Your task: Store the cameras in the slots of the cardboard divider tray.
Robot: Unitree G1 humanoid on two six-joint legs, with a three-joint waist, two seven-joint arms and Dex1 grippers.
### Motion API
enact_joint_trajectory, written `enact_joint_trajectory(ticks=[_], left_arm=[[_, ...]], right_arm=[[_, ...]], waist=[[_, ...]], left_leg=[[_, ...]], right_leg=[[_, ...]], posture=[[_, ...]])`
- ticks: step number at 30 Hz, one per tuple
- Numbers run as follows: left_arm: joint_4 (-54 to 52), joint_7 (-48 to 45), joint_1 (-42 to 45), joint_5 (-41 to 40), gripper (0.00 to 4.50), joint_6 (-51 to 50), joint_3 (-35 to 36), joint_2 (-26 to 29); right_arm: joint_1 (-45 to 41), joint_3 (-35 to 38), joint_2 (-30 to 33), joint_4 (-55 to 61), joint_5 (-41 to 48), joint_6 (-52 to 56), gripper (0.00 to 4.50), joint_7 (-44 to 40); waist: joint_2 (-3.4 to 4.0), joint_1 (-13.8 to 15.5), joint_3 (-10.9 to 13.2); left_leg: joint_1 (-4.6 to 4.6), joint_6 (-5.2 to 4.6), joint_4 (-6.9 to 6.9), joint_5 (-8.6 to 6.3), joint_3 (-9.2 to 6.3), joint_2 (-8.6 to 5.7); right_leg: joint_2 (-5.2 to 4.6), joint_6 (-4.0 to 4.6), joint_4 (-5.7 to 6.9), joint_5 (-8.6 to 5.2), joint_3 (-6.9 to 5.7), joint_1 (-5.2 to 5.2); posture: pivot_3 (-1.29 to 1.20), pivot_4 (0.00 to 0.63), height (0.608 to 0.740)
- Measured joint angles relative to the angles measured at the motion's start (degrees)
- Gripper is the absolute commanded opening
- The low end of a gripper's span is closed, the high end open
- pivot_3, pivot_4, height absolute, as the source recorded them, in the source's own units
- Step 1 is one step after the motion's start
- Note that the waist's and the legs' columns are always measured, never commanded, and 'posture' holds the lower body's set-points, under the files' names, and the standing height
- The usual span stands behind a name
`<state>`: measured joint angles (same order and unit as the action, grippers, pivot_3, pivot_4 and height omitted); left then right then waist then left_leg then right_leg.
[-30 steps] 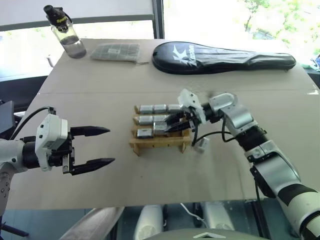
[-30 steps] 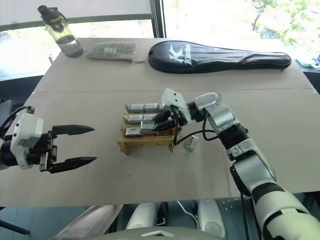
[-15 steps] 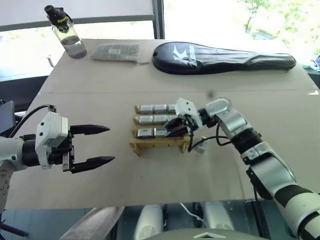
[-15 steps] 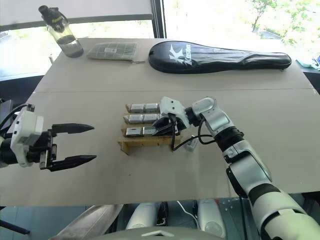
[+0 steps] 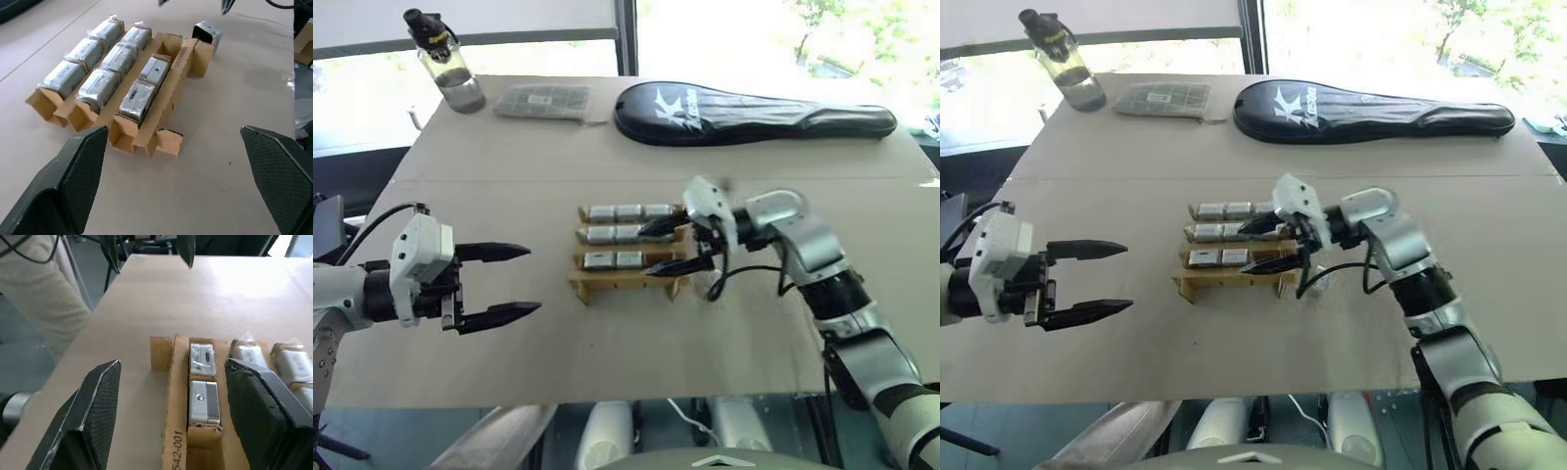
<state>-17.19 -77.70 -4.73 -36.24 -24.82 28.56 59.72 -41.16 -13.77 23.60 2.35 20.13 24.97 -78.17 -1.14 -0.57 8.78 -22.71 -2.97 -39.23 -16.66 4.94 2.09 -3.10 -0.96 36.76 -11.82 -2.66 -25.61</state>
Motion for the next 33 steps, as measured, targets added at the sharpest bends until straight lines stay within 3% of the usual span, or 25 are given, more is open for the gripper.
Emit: enact_joint_trajectory(ticks=[4,9,13,23,33], left_arm=[[1.81,-1.16,3.27,0.11,4.5,0.27,-2.46,0.69],[3.62,-2.09,6.84,0.26,4.5,0.71,-4.88,0.93],[3.69,-2.14,6.63,0.24,4.5,0.72,-5.43,0.91],[2.19,-1.32,3.23,0.04,4.5,0.4,-4.11,0.68],[0.18,0.26,2.26,-2.22,4.5,-1.0,-2.18,-0.08]], right_arm=[[5.33,2.44,11.5,7.02,0.94,0.12,3.32,-2.76],[4.34,-0.29,19.15,2.06,-4.68,-11.6,3.32,-7.95],[-0.47,-6.49,19.24,-6.43,-12.42,-24.89,3.32,-9.67],[-12.0,-18.92,16.31,-21.48,-20.69,-50.02,3.32,-10.46],[-15.19,-26.25,16.52,-26.59,-20.49,-59.42,3.32,-10.62]], waist=[[-0.01,0.32,-0.01],[-0.02,-0.67,0.0],[-0.01,-0.76,0.01],[-0.01,0.09,0.03],[0.0,-0.22,0.03]], left_leg=[[0.05,-0.01,-0.02,0.0,0.03,-0.02],[0.22,-0.02,0.0,0.0,0.28,0.07],[0.26,-0.02,0.02,0.0,0.32,0.13],[0.18,-0.02,0.0,0.0,0.37,0.07],[0.21,-0.01,-0.01,0.0,0.37,0.09]], right_leg=[[0.03,-0.01,-0.01,-0.01,0.02,0.04],[0.26,-0.02,-0.01,-0.02,0.29,0.02],[0.33,-0.01,0.02,-0.02,0.38,0.0],[0.17,0.0,-0.02,-0.02,0.38,-0.02],[0.17,0.0,0.01,-0.02,0.37,-0.02]], posture=[[0.0,0.15,0.74],[0.0,0.15,0.74],[0.0,0.15,0.74],[0.0,0.15,0.74],[0.0,0.15,0.74]])
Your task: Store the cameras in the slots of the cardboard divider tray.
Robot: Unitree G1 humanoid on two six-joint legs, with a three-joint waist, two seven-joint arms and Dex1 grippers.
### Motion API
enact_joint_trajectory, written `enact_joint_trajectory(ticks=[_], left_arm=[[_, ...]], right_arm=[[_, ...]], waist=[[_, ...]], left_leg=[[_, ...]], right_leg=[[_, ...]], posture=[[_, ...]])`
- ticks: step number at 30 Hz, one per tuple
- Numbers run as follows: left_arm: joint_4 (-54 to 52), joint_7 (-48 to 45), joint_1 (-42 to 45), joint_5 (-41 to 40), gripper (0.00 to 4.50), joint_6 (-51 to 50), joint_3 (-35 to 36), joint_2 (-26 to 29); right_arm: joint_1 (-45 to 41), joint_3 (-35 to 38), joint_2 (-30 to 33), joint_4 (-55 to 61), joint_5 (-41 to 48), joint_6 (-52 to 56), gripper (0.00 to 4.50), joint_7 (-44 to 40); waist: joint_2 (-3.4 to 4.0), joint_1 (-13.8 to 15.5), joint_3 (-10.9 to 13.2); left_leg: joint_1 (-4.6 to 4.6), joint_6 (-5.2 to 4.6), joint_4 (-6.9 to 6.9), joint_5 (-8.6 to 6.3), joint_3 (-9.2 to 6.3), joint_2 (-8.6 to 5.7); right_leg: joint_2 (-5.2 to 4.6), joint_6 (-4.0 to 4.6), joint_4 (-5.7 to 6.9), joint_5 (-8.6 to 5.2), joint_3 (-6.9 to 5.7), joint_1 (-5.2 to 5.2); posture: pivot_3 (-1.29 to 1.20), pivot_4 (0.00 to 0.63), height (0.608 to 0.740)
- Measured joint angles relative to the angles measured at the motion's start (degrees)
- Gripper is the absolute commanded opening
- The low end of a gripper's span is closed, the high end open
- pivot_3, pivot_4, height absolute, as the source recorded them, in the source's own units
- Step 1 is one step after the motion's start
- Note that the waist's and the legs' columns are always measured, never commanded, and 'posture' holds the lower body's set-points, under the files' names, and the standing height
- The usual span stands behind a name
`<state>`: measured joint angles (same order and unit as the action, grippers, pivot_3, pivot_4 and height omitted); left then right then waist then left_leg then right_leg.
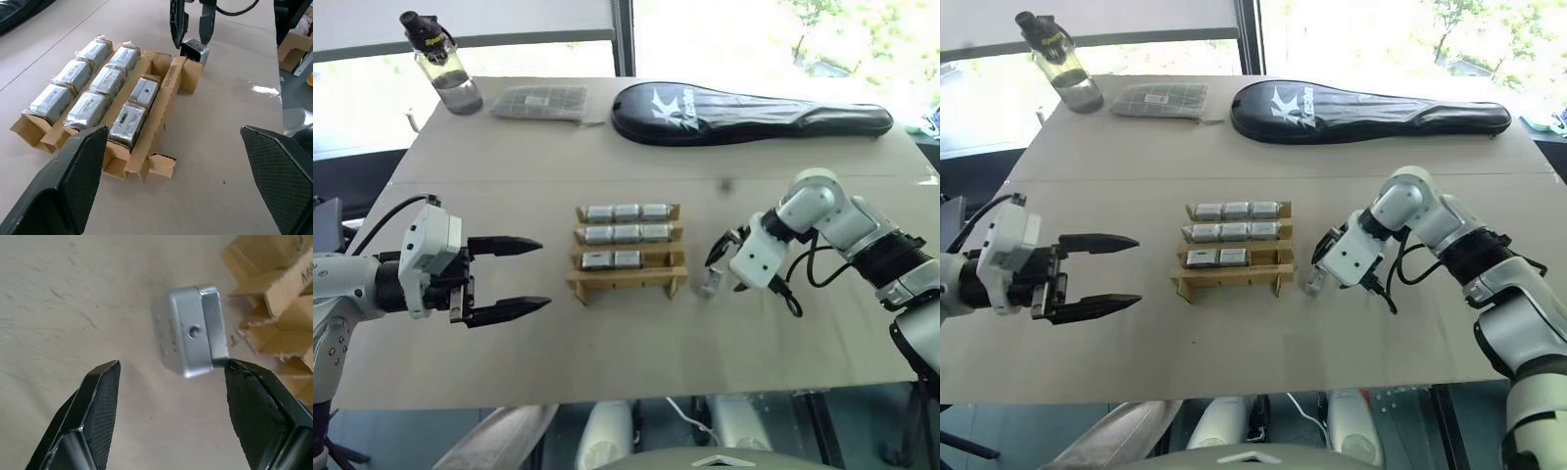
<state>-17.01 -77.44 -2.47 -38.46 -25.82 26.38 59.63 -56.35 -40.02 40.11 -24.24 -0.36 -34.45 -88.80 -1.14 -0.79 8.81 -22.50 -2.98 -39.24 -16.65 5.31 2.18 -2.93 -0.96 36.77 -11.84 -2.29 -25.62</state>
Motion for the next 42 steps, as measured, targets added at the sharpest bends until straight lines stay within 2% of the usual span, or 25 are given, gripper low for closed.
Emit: enact_joint_trajectory(ticks=[14,17,20,21,27,29,31,36,40,42], left_arm=[[0.0,0.11,-0.17,0.03,4.5,0.22,0.04,-0.01],[0.0,0.1,-0.2,0.04,4.5,0.26,0.04,-0.01],[0.0,0.12,-0.82,0.04,4.5,0.28,0.06,-0.05],[0.0,0.13,-0.87,0.04,4.5,0.28,0.06,-0.11],[-0.13,0.18,-0.91,0.04,4.5,0.29,0.07,-0.26],[-0.14,0.18,-0.87,0.06,4.5,0.35,0.06,-0.26],[-0.12,0.17,-0.83,0.09,4.5,0.46,0.05,-0.28],[0.04,0.17,-0.25,0.21,4.5,0.84,-0.15,-0.29],[0.3,0.12,1.05,0.34,4.5,1.26,-1.47,-0.3],[0.8,0.04,1.94,0.54,4.5,1.37,-2.42,-0.31]], right_arm=[[-3.3,-2.29,-2.68,-2.05,0.89,-3.64,3.32,-0.09],[-3.84,-2.36,-2.67,-2.88,0.91,-4.25,2.51,-0.1],[-4.16,-2.93,-2.5,-3.69,1.18,-4.85,1.03,-0.46],[-4.45,-2.93,-2.35,-3.76,1.22,-4.92,0.71,-0.45],[-5.1,-4.23,-2.26,-3.85,2.02,-4.44,0.65,-0.46],[-4.72,-4.28,-1.87,-1.9,4.61,0.0,0.65,-0.56],[-4.05,-4.24,0.72,5.07,10.14,11.57,0.65,-0.76],[-4.22,-3.87,5.81,15.91,18.26,29.31,0.65,-0.91],[-4.05,0.4,5.02,19.12,18.67,38.8,0.65,-0.36],[-3.84,4.1,2.74,21.28,19.29,47.67,0.65,3.1]], waist=[[0.0,0.08,0.0],[0.0,0.04,0.0],[0.0,0.03,0.0],[-0.01,-0.04,-0.01],[0.0,-0.04,-0.01],[0.01,-0.02,0.0],[0.03,0.04,0.02],[0.03,0.19,0.01],[0.03,0.12,0.01],[0.02,-0.01,0.01]], left_leg=[[0.0,0.0,-0.01,0.0,0.01,-0.02],[0.0,0.0,-0.01,0.0,0.01,-0.01],[0.01,0.0,0.0,0.0,0.01,-0.01],[0.03,0.0,-0.01,0.0,0.01,0.0],[0.06,0.01,-0.01,0.0,0.04,0.02],[0.04,0.01,-0.01,0.0,0.05,0.01],[-0.03,0.01,-0.01,0.0,-0.01,0.01],[-0.08,0.0,-0.02,0.0,-0.14,-0.03],[-0.07,0.0,-0.03,0.0,-0.13,-0.03],[-0.07,0.0,-0.03,0.0,-0.11,-0.01]], right_leg=[[-0.06,0.01,0.0,0.0,-0.02,0.0],[-0.06,0.01,0.0,0.0,-0.03,0.0],[-0.06,0.01,0.01,0.0,-0.04,0.0],[-0.05,0.01,0.01,0.0,-0.03,0.01],[-0.05,0.02,0.04,0.0,-0.02,0.02],[-0.08,0.02,0.04,0.0,-0.02,0.01],[-0.13,0.01,0.04,0.01,-0.08,-0.04],[-0.2,0.02,0.0,0.01,-0.21,-0.02],[-0.15,0.02,0.01,0.01,-0.2,-0.01],[-0.13,0.02,0.04,0.01,-0.19,-0.02]], posture=[[0.0,0.15,0.74],[0.0,0.15,0.74],[0.0,0.15,0.74],[0.0,0.15,0.74],[0.0,0.15,0.74],[0.0,0.15,0.74],[0.0,0.15,0.74],[0.0,0.15,0.74],[0.0,0.15,0.74],[0.0,0.15,0.74]])
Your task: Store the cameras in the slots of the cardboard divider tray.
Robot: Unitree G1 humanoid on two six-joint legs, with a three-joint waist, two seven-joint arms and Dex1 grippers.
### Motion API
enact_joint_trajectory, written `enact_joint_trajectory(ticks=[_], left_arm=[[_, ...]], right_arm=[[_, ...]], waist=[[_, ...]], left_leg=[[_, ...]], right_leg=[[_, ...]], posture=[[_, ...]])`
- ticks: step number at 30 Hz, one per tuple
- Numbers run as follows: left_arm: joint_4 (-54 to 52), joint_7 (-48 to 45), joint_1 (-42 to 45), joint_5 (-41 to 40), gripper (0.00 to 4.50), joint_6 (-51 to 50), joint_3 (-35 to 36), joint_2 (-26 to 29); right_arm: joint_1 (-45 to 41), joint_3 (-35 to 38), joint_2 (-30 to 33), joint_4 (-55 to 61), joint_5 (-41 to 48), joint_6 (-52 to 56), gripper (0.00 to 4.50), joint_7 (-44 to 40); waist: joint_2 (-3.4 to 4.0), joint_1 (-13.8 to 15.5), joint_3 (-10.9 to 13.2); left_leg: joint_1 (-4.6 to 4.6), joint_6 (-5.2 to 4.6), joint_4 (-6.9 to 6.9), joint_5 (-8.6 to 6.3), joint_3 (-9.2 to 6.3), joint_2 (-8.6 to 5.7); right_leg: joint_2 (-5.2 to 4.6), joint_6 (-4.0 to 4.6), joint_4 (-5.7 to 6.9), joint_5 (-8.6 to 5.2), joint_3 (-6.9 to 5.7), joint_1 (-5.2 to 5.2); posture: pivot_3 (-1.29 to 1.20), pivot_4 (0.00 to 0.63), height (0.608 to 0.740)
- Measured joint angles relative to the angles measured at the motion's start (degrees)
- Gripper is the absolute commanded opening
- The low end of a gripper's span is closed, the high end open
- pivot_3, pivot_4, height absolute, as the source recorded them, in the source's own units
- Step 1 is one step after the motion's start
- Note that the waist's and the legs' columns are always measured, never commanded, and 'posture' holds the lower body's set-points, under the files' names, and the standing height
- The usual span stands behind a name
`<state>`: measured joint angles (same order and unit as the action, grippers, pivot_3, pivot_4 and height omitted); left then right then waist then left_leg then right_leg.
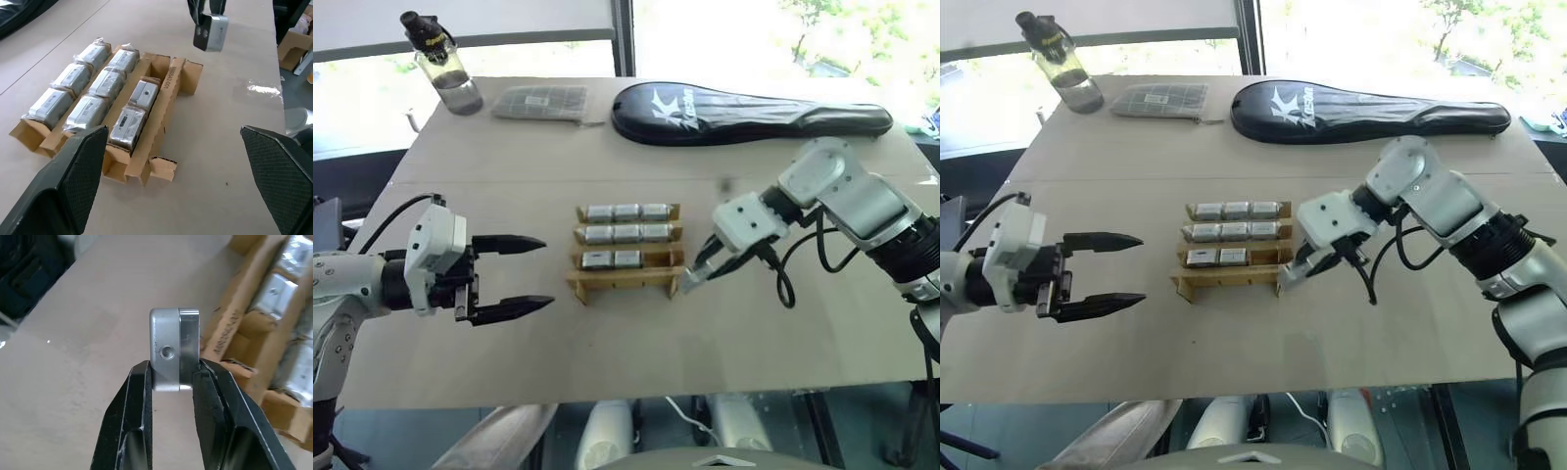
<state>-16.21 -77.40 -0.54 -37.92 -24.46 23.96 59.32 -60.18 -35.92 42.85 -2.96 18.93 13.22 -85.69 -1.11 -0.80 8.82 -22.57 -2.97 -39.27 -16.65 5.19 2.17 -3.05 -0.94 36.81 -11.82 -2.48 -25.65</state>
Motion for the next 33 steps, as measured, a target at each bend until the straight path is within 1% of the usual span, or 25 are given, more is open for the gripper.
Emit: enact_joint_trajectory(ticks=[1,2,4,8,11,16,23,27,33], left_arm=[[0.09,0.02,0.43,0.11,4.5,0.06,-0.24,-0.01],[0.34,-0.04,1.13,0.23,4.5,0.3,-0.77,0.0],[0.65,-0.07,1.23,0.29,4.5,0.38,-1.13,-0.02],[1.74,-0.41,2.17,0.69,4.5,1.07,-2.15,-0.07],[2.37,-0.67,3.14,0.79,4.5,1.51,-2.57,-0.06],[3.57,-0.92,4.63,1.76,4.5,1.72,-4.37,-0.06],[4.78,-2.07,6.32,2.38,4.5,2.19,-4.93,0.07],[5.54,-2.41,6.89,2.9,4.5,2.35,-5.01,0.12],[5.73,-2.41,6.97,3.02,4.5,2.42,-5.66,0.1]], right_arm=[[0.01,1.31,-1.27,1.02,0.54,3.45,0.65,1.82],[-0.01,3.25,-3.38,2.58,0.78,9.65,0.65,5.16],[-0.01,3.35,-3.47,2.74,0.7,11.84,0.65,6.19],[-5.48,2.89,-5.44,1.7,-4.75,30.15,0.65,14.02],[-7.9,3.35,-7.23,3.32,-5.08,42.04,0.65,17.36],[-7.67,0.38,-6.66,8.52,-4.94,49.49,0.65,17.57],[-8.09,-1.15,-7.66,12.99,-3.54,59.0,0.65,19.86],[-8.93,-1.39,-7.88,14.05,-2.15,62.77,0.65,21.13],[-8.93,-1.9,-10.24,15.54,-0.66,63.19,0.65,22.82]], waist=[[-0.01,-0.05,0.0],[-0.01,0.0,-0.01],[0.0,0.21,0.0],[0.0,0.17,0.0],[-0.03,0.15,-0.03],[0.0,0.15,-0.01],[-0.01,0.05,-0.02],[-0.01,0.03,-0.02],[-0.02,-0.02,-0.02]], left_leg=[[0.0,0.0,0.01,0.0,0.0,0.01],[0.0,0.0,0.01,0.0,-0.01,0.01],[-0.06,0.0,0.02,0.0,-0.03,-0.03],[-0.16,-0.01,-0.03,0.0,-0.01,-0.06],[-0.16,0.0,0.05,-0.01,-0.12,-0.05],[-0.25,-0.02,0.05,-0.01,-0.15,-0.09],[-0.22,-0.02,0.03,-0.01,-0.2,-0.07],[-0.22,-0.02,0.03,-0.01,-0.18,-0.07],[-0.22,-0.02,0.04,-0.01,-0.19,-0.07]], right_leg=[[0.02,0.0,0.01,0.01,0.0,-0.01],[0.02,0.01,0.01,0.01,-0.01,-0.01],[-0.02,0.0,-0.02,0.01,-0.03,-0.01],[-0.06,0.0,-0.04,0.01,-0.03,-0.08],[-0.03,0.0,-0.04,0.01,-0.12,-0.08],[-0.04,-0.01,-0.06,0.01,-0.14,-0.09],[0.02,-0.01,-0.03,0.01,-0.16,-0.09],[0.01,-0.01,-0.04,0.01,-0.15,-0.09],[0.01,-0.01,-0.03,0.01,-0.15,-0.09]], posture=[[0.0,0.15,0.74],[0.0,0.15,0.74],[0.0,0.15,0.74],[0.0,0.15,0.74],[0.0,0.15,0.74],[0.0,0.15,0.74],[0.0,0.15,0.74],[0.0,0.15,0.74],[0.0,0.15,0.74]])
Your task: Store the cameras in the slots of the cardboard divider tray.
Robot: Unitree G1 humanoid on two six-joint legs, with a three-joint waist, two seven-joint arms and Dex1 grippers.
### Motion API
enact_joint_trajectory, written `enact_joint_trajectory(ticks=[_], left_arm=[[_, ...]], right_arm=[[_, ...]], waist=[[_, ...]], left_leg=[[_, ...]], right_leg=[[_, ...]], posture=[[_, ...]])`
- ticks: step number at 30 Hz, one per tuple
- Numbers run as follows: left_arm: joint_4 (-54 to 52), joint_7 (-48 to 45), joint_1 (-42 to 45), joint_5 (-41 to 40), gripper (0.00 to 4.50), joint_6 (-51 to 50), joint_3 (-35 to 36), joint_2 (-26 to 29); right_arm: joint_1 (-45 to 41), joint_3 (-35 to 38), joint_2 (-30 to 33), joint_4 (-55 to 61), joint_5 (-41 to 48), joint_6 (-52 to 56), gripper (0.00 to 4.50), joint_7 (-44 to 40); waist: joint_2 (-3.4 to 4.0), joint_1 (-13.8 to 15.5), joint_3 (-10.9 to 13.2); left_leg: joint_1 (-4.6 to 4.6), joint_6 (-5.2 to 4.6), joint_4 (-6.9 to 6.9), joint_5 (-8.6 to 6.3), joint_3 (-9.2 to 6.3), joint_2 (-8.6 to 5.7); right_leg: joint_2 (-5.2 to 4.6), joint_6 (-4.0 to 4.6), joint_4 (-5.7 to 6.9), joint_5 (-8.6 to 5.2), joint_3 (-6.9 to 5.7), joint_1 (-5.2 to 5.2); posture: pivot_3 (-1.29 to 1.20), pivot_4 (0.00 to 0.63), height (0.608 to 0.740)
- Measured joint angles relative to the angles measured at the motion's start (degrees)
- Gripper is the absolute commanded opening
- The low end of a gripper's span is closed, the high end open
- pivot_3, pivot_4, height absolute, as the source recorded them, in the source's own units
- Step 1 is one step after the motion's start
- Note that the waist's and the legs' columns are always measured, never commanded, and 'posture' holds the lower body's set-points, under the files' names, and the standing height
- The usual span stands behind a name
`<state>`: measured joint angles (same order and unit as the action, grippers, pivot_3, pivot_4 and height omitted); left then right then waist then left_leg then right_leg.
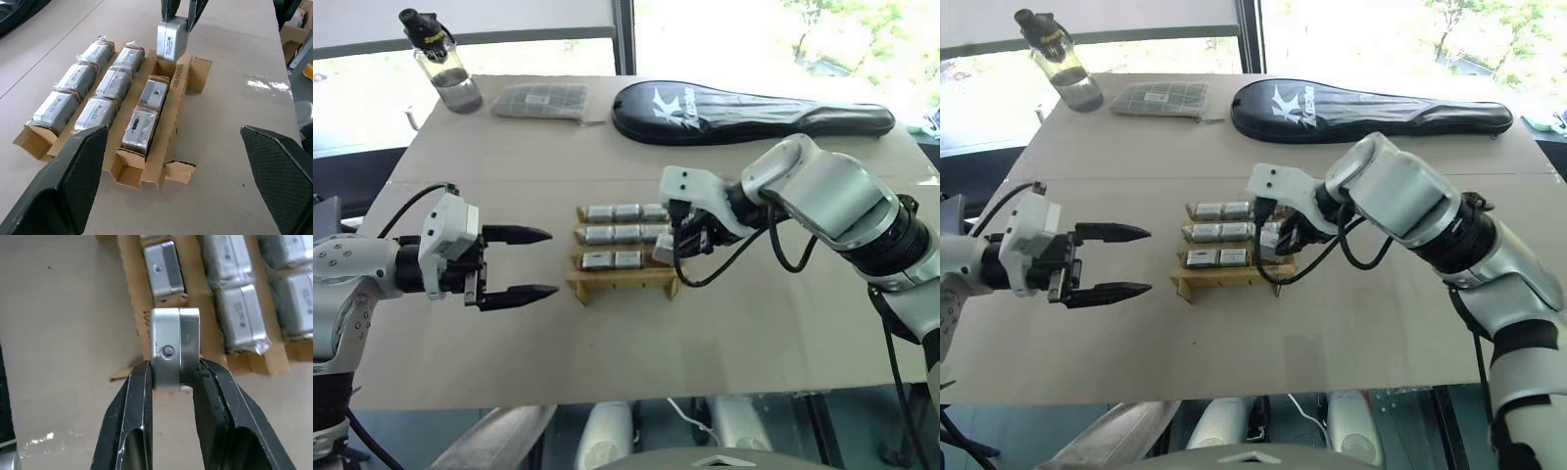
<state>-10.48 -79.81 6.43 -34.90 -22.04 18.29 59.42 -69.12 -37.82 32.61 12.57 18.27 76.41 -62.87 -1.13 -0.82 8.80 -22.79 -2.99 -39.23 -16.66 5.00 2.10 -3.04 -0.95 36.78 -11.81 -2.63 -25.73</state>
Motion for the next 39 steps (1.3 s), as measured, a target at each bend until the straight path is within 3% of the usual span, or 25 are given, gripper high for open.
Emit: enact_joint_trajectory(ticks=[18,30,31,33,36,39], left_arm=[[-0.29,0.89,-2.15,-0.04,4.5,0.0,0.36,-0.01],[-0.29,1.17,-2.21,-0.03,4.5,0.01,1.39,0.0],[-0.29,1.17,-2.21,-0.03,4.5,0.03,1.39,0.0],[-0.29,1.15,-2.2,-0.04,4.5,0.03,1.39,0.0],[-0.29,1.07,-2.2,-0.05,4.5,0.02,1.39,0.0],[-0.29,1.06,-2.19,-0.05,4.5,0.02,1.39,0.0]], right_arm=[[0.35,-8.21,1.03,-2.82,-5.85,-14.37,0.65,0.64],[1.54,-9.21,0.31,-2.79,-8.01,-15.22,0.65,-0.66],[1.71,-9.21,0.31,-2.61,-8.3,-15.53,1.64,-0.67],[2.36,-9.21,0.24,-2.54,-8.79,-16.16,2.29,-0.79],[3.04,-9.15,-0.03,-2.55,-8.84,-16.45,3.75,-0.85],[3.03,-7.91,-0.3,-2.55,-8.53,-15.44,3.75,-0.89]], waist=[[0.0,0.0,0.0],[-0.01,0.08,0.0],[-0.01,0.07,0.0],[-0.01,0.05,-0.01],[-0.01,0.03,0.0],[-0.01,0.03,0.0]], left_leg=[[0.01,0.0,0.0,0.0,0.0,0.0],[0.0,0.0,0.0,0.0,0.0,0.0],[0.0,0.0,0.0,0.0,0.0,0.0],[0.0,0.0,0.0,0.0,0.0,0.0],[0.0,0.0,0.0,0.0,0.0,0.0],[0.01,0.0,0.0,0.0,0.0,0.0]], right_leg=[[0.0,0.0,-0.01,0.0,0.0,0.0],[-0.01,0.0,-0.03,0.0,-0.01,0.01],[-0.01,0.0,-0.03,0.0,-0.01,0.01],[-0.01,0.0,-0.02,0.0,-0.01,0.0],[0.0,0.0,-0.01,0.0,-0.01,0.0],[0.0,0.0,0.0,0.0,-0.01,0.0]], posture=[[0.0,0.15,0.74],[0.0,0.15,0.74],[0.0,0.15,0.74],[0.0,0.15,0.74],[0.0,0.15,0.74],[0.0,0.15,0.74]])
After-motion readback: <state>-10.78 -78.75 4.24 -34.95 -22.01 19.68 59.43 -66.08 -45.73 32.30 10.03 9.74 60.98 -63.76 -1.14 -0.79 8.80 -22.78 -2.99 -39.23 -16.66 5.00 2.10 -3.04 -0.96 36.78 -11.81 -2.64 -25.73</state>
